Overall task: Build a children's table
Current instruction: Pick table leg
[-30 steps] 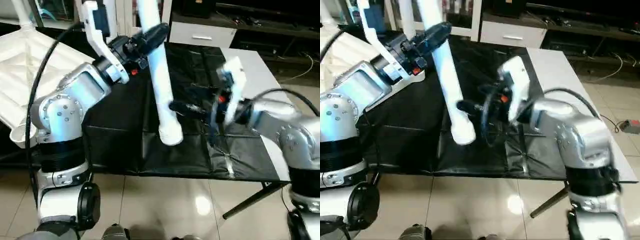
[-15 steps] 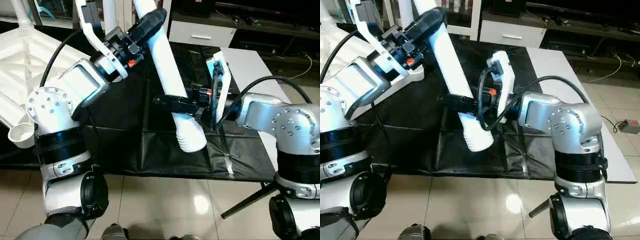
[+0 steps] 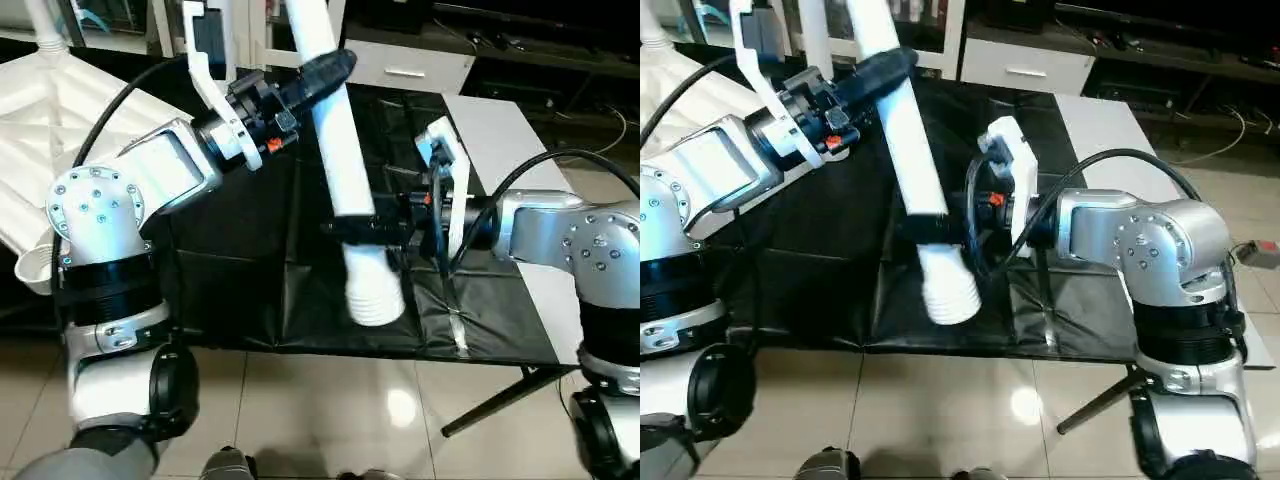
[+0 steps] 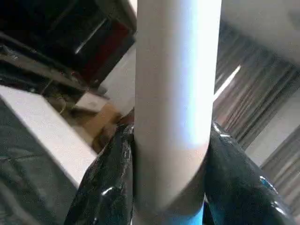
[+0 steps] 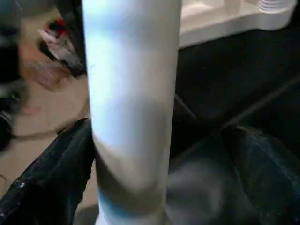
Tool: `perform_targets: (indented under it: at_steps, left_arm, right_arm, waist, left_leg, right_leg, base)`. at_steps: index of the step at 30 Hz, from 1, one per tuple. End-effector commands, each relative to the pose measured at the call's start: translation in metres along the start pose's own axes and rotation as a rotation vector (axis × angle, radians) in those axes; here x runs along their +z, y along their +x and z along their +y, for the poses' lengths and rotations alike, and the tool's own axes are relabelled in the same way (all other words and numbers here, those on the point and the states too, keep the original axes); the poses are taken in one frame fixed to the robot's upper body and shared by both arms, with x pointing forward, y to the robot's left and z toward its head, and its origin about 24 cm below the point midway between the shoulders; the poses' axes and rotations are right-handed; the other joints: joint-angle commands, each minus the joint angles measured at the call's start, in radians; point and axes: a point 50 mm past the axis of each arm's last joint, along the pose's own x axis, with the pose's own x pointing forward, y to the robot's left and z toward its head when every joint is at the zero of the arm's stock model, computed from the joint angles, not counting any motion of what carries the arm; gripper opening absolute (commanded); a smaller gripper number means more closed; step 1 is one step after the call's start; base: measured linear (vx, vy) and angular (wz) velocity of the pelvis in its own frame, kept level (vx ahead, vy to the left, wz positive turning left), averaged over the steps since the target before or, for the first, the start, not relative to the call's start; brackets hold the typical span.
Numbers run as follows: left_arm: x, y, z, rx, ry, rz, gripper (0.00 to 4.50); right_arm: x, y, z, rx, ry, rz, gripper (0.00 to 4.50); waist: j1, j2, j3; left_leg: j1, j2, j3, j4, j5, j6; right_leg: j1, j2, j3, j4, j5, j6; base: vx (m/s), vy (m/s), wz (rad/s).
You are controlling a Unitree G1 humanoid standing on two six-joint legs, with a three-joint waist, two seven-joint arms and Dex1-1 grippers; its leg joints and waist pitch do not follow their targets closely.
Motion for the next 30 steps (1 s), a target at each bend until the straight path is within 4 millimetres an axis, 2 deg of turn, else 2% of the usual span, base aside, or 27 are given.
perform_targets:
  at_steps: [1,9,15,23,24,26,30]
  left_arm:
    - [0.0,0.002,-0.004,-0.01,0.056,0.017,1.72]
    - [-0.002,0.006,-0.006,-0.014,0.104,0.039,1.72]
    - [-0.004,0.008,-0.006,-0.024,0.126,0.052,1.72]
    - [-0.007,0.01,-0.008,-0.046,0.152,0.071,1.72]
    - [-0.007,0.01,-0.008,-0.049,0.154,0.073,1.72]
    - [-0.007,0.01,-0.008,-0.052,0.163,0.076,1.72]
    - [-0.007,0.011,-0.008,-0.053,0.164,0.074,1.72]
  right_arm:
    - [-0.004,0.002,-0.001,-0.047,-0.046,0.033,4.5]
    - [-0.018,0.015,-0.001,-0.085,-0.091,0.086,4.5]
    - [-0.023,0.02,-0.002,-0.096,-0.105,0.108,4.5]
    - [-0.021,0.023,-0.001,-0.073,-0.106,0.088,3.67]
    - [-0.022,0.024,0.0,-0.069,-0.105,0.089,3.67]
    - [-0.022,0.024,0.0,-0.055,-0.098,0.09,3.35]
    - [-0.024,0.024,0.002,-0.04,-0.088,0.088,3.13]
  waist:
    - [0.004,0.005,-0.084]
    - [0.005,0.009,-0.085]
    - [0.004,0.009,-0.086]
    - [0.004,0.009,-0.087]
    - [0.003,0.007,-0.087]
    - [0.004,0.008,-0.088]
    - [0.004,0.007,-0.088]
  left_leg:
    - [0.028,0.031,-0.012,-0.069,-0.095,-0.075]
    - [0.03,0.031,-0.013,-0.068,-0.094,-0.082]
    - [0.03,0.031,-0.012,-0.067,-0.106,-0.081]
    - [0.03,0.031,-0.012,-0.066,-0.099,-0.076]
    - [0.03,0.031,-0.012,-0.066,-0.099,-0.076]
    - [0.029,0.031,-0.012,-0.065,-0.095,-0.073]
    - [0.029,0.031,-0.012,-0.065,-0.091,-0.071]
  right_leg:
    - [0.052,-0.072,0.045,-0.073,-0.096,-0.089]
    - [0.052,-0.071,0.045,-0.065,-0.046,-0.121]
    - [0.053,-0.072,0.046,-0.065,-0.052,-0.13]
    - [0.054,-0.07,0.045,-0.061,-0.025,-0.147]
    - [0.056,-0.07,0.045,-0.062,-0.025,-0.146]
    - [0.056,-0.072,0.046,-0.061,-0.024,-0.146]
    - [0.056,-0.071,0.045,-0.06,-0.018,-0.15]
  base:
    - [0.0,0.0,0.0]
    - [0.0,0.0,0.0]
    - [0.0,0.0,0.0]
    - [0.0,0.0,0.0]
    - [0.0,0.0,0.0]
    - [0.0,0.0,0.0]
    - [0.0,0.0,0.0]
